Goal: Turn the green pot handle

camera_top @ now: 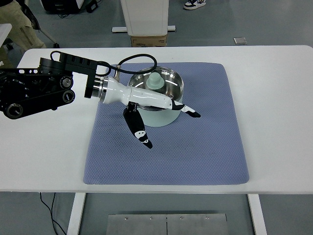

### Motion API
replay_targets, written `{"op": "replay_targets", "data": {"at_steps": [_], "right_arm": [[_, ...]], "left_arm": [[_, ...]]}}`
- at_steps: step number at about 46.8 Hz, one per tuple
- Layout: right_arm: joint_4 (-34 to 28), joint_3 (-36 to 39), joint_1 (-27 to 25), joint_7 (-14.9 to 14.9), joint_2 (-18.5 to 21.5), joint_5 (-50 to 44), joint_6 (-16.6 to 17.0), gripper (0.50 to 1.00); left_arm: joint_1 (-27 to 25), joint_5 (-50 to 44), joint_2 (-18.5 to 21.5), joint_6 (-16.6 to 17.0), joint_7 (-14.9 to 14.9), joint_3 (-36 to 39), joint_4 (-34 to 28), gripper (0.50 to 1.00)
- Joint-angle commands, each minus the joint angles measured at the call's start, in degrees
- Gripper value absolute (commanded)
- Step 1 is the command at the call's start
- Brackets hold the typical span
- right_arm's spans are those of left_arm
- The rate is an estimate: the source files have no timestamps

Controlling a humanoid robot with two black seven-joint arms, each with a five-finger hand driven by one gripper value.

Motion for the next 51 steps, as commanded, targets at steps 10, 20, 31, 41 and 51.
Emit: {"op": "replay_targets", "data": {"at_steps": [10,20,31,41,51], "right_arm": [[0.0,0.0,0.0,0.0,0.0,0.0,0.0,1.000],[0.0,-0.1,0.0,0.0,0.0,0.0,0.0,1.000],[0.0,-0.1,0.0,0.0,0.0,0.0,0.0,1.000],[0.0,0.0,0.0,0.0,0.0,-0.1,0.0,1.000],[0.0,0.0,0.0,0.0,0.0,0.0,0.0,1.000]], "left_arm": [[1.2,-8.6,-0.1,3.0,0.0,-1.0,1.5,1.000],[1.9,-16.1,-0.4,4.7,0.0,-1.0,4.2,1.000],[3.0,-27.2,-0.6,5.5,0.0,-1.0,9.8,1.000],[4.5,-37.5,-0.6,8.2,0.0,-1.0,12.2,1.000],[6.0,-42.8,-0.6,9.3,0.1,-1.0,14.9,1.000]]}}
